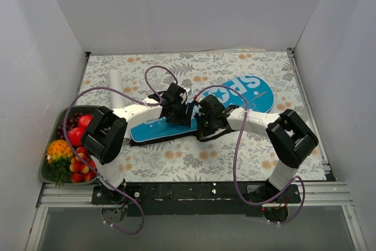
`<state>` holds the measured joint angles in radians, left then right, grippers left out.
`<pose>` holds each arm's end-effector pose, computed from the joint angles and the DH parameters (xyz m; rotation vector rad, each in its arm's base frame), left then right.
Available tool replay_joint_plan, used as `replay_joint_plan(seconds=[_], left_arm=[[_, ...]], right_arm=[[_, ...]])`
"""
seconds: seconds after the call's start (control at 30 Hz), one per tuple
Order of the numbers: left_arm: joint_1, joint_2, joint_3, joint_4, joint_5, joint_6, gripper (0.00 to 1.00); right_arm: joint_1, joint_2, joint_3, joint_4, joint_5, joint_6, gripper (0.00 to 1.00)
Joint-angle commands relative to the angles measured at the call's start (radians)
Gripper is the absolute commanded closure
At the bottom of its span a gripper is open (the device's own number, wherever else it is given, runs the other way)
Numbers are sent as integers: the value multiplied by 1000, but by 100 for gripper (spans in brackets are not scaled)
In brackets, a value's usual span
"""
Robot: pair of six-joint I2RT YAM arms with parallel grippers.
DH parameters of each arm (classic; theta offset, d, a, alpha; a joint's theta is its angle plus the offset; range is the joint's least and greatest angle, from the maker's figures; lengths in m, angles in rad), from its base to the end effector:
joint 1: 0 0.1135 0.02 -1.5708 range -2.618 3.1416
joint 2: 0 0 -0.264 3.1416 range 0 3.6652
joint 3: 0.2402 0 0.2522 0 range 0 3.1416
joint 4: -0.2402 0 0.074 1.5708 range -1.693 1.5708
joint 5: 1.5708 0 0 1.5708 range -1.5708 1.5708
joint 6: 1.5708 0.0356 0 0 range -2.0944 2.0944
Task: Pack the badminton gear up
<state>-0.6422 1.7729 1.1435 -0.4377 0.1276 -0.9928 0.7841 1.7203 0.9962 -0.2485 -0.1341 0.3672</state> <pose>0.2848 -0.2187 0.1807 -0.4455 2.7809 -0.6516 0.2403 0.2464 0.1669 -0.6017 2.5799 0.5938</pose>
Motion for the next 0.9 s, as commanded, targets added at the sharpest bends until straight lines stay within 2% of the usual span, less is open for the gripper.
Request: replay_joint_plan(seconds=[0.0, 0.4, 0.53, 0.63, 0.87], left_arm=[[55, -87, 53, -25, -150, 83, 40], [58, -121, 116, -48, -195, 215, 35], [58, -95, 104, -55, -85, 224, 36], [53, -121, 33, -4, 11, 238, 37], [36, -176, -83, 111, 84, 284, 37]], right_arm=[[23, -54, -67, -74, -47, -10, 99], [21, -128, -145, -52, -56, -17, 99], [23, -140, -156, -44, -55, -17, 99], [21, -154, -174, -43, -49, -16, 99], [23, -192, -209, -32, -47, -11, 99]])
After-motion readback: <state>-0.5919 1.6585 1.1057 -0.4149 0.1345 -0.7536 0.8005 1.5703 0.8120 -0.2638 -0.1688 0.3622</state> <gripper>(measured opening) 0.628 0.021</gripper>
